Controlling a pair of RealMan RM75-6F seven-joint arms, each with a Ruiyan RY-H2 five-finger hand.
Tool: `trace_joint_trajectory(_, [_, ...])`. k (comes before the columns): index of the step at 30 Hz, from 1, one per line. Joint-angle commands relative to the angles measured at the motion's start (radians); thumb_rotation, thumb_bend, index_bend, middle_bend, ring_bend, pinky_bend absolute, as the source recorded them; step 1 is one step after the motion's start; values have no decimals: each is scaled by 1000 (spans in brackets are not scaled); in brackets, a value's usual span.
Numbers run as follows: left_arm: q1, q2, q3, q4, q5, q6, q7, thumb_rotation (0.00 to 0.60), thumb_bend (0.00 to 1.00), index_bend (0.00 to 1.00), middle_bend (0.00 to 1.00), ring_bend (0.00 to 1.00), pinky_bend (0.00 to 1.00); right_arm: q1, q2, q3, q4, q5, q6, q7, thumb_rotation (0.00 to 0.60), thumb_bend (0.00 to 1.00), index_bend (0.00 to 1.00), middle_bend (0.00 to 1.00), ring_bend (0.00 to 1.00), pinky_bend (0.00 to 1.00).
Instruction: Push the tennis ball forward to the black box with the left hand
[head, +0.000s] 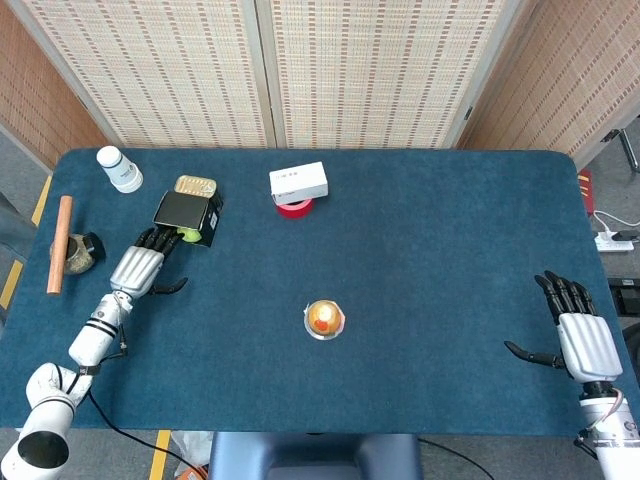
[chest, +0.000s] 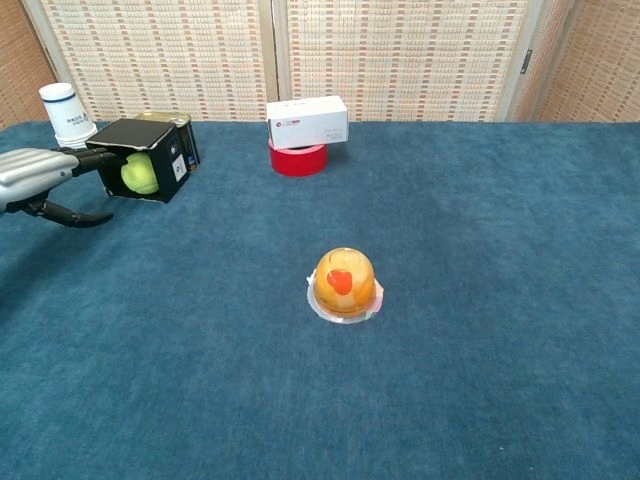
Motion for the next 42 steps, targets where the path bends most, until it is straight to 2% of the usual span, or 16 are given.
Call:
trace_joint_trajectory(1, [25, 13, -9, -3, -11, 25, 0, 133, 260, 0, 0, 0, 0, 0, 2, 0, 0, 0, -1, 4, 505, 0, 31, 0, 0, 0])
trace_joint_trajectory(3, [52, 22, -18, -8, -22, 47, -1, 135, 259, 2, 0, 0, 0, 1, 5, 1, -1, 0, -3, 11, 507, 0, 31, 0, 0, 0])
trace_joint_trajectory(7, [157, 47, -51, -34, -60, 173, 34, 134, 274, 35, 0, 0, 0, 0, 17, -1, -3, -8, -3, 37, 507, 0, 30, 0, 0, 0])
trace_joint_trajectory(12, [304, 97, -87, -156, -113, 292, 106, 160, 321, 104, 0, 0, 0, -6, 31, -13, -2, -43, 7, 75, 506, 0, 30, 0, 0, 0])
trace_joint_trajectory(14, [352, 131, -90, -240, -125, 321, 143, 263, 342, 126, 0, 0, 0, -8, 35, -17, -1, -55, 13, 87, 506, 0, 30, 0, 0, 0])
trace_joint_trajectory(16, [405, 182, -94, -372, -138, 368, 197, 328, 349, 126, 0, 0, 0, -13, 40, -22, -1, -68, 21, 101, 507, 0, 30, 0, 0, 0])
trace_joint_trajectory(21, [523, 333, -108, -737, -169, 511, 335, 362, 349, 93, 0, 0, 0, -22, 44, -28, 2, -84, 38, 118, 507, 0, 30, 0, 0, 0])
trace_joint_trajectory(25, [564, 402, -107, -872, -183, 538, 397, 358, 349, 95, 0, 0, 0, -21, 42, -32, 3, -89, 37, 112, 508, 0, 29, 0, 0, 0])
trace_joint_trajectory(30, [597, 429, -120, -939, -205, 554, 407, 361, 348, 95, 0, 0, 0, -15, 35, -34, 4, -80, 20, 92, 506, 0, 30, 0, 0, 0])
trace_joint_trajectory(42, [610, 387, -121, -898, -198, 526, 398, 365, 349, 95, 0, 0, 0, -11, 29, -26, 6, -51, 6, 79, 507, 0, 30, 0, 0, 0])
